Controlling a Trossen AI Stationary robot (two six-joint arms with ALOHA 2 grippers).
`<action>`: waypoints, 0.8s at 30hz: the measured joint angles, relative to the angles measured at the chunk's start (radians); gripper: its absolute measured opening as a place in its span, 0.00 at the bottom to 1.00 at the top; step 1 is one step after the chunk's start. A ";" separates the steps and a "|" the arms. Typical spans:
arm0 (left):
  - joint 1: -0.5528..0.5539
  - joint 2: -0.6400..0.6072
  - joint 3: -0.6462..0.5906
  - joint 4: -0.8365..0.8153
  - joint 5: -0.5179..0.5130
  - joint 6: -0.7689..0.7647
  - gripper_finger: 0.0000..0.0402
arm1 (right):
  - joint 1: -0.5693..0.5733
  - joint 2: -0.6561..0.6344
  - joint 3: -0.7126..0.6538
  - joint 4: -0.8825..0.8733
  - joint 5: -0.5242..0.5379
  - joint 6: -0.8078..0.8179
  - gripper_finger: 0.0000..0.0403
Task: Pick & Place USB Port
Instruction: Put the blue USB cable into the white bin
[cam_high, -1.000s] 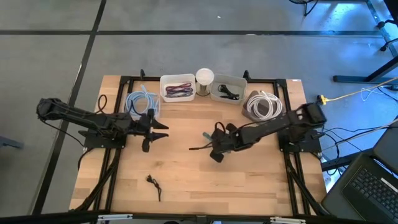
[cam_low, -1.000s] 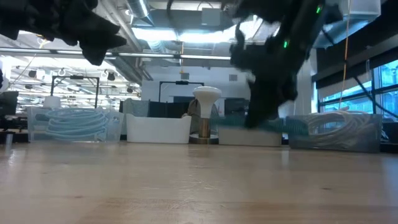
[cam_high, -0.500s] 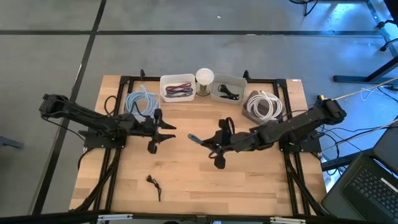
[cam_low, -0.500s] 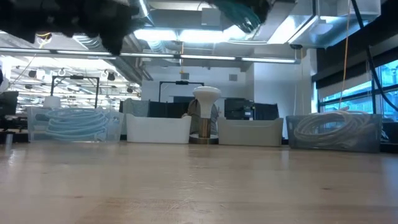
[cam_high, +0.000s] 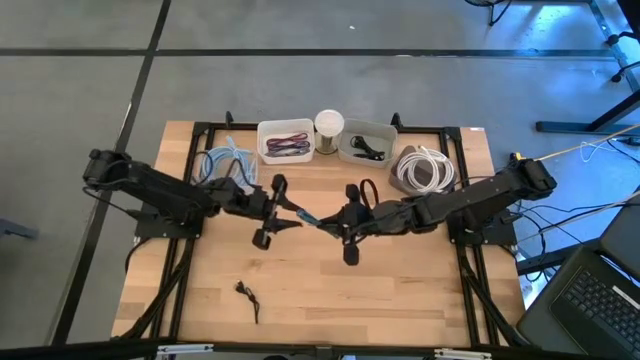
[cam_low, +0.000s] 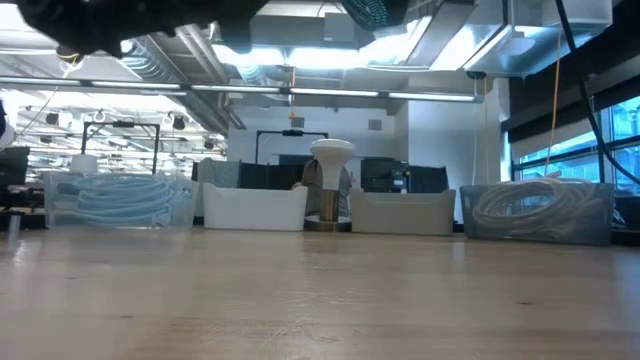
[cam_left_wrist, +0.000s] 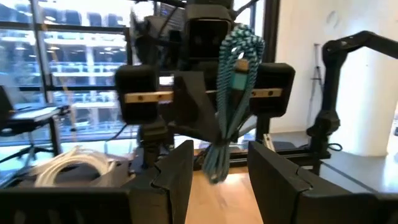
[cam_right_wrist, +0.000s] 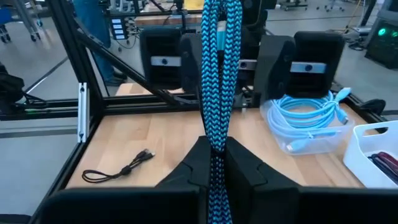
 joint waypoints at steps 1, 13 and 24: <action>0.002 0.023 0.021 0.000 0.012 0.004 0.36 | 0.000 0.000 0.000 0.000 -0.001 -0.003 0.05; 0.015 0.184 0.182 -0.004 0.119 0.036 0.36 | 0.002 -0.001 0.000 -0.035 -0.010 0.001 0.05; 0.014 0.204 0.192 -0.016 0.140 0.092 0.06 | 0.001 -0.001 0.000 -0.061 -0.002 0.002 0.06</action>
